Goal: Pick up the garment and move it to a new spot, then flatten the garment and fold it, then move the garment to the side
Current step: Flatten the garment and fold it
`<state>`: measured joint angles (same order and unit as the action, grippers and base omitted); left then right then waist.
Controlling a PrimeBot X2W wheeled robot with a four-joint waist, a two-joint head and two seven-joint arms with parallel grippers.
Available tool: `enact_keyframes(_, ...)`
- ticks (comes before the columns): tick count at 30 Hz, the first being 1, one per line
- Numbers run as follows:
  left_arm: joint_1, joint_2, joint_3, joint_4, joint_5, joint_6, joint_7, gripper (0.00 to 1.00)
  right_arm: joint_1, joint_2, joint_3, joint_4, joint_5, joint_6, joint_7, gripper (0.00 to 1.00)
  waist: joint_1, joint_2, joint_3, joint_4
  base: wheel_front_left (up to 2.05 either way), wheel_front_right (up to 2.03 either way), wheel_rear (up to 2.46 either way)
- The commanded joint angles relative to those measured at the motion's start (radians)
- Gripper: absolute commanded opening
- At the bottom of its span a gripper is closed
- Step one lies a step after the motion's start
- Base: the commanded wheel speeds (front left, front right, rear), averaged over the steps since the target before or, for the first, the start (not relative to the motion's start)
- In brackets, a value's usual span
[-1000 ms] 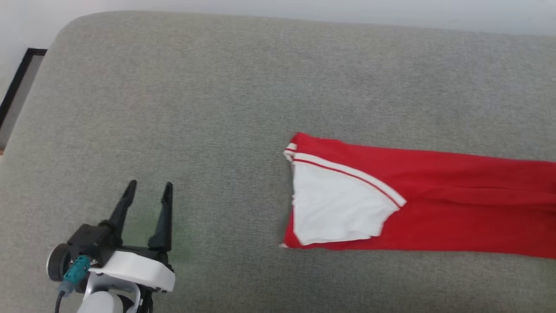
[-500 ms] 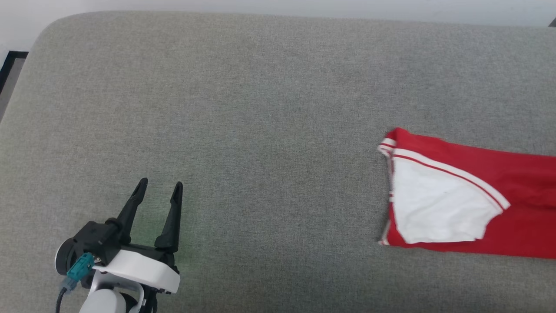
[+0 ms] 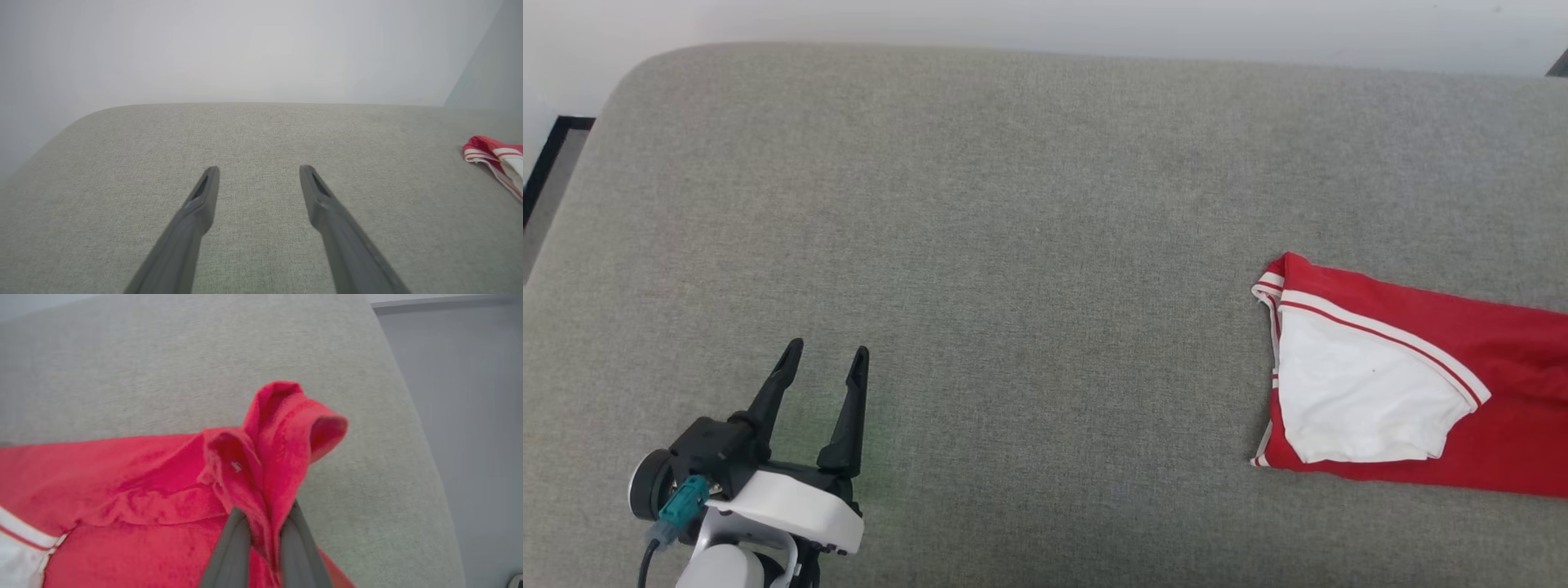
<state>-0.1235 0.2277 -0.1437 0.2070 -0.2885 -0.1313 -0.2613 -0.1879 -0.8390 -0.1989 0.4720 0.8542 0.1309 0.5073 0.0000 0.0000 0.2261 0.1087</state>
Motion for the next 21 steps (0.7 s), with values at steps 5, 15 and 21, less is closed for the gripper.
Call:
enact_keyframes(5,0.004,-0.008,0.006,0.009,0.007,0.001,-0.005,1.00,0.052,0.030,0.099,-0.214,0.016,0.000,0.019,0.00,0.0000,0.0000,-0.024,0.008,0.00,0.00,0.00)
enact_keyframes(15,-0.001,-0.017,0.008,0.009,0.003,0.001,-0.005,1.00,-0.002,0.123,0.323,-0.479,-0.022,0.000,0.091,0.00,0.0000,0.0000,-0.028,0.023,0.00,0.00,0.00)
enact_keyframes(21,-0.020,-0.029,0.002,0.011,0.002,0.001,-0.005,1.00,-0.117,0.202,0.470,-0.512,-0.061,0.000,0.126,0.00,0.0000,0.0000,-0.001,0.034,0.00,0.00,0.00)
